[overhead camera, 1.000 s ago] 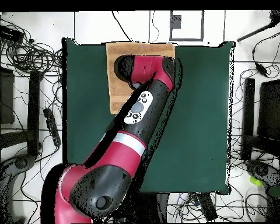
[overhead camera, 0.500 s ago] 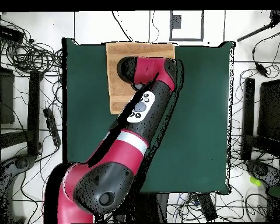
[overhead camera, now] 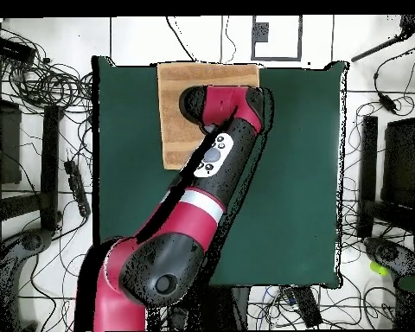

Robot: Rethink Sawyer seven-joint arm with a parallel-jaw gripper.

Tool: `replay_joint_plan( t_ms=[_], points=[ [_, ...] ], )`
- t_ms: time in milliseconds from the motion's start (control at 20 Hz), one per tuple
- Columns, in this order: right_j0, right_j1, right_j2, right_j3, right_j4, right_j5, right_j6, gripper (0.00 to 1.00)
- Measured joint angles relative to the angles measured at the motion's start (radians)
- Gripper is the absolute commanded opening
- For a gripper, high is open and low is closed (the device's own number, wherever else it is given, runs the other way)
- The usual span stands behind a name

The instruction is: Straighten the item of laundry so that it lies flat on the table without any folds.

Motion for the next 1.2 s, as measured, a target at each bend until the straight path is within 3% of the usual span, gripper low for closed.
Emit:
replay_joint_plan(
  t_ms=[450,1200],
  points=[
    [-0.046,0.051,-0.069,-0.124,0.012,0.041,0.086,1.0],
    [-0.112,0.106,-0.171,-0.279,0.051,0.155,0.096,1.0]
  ],
)
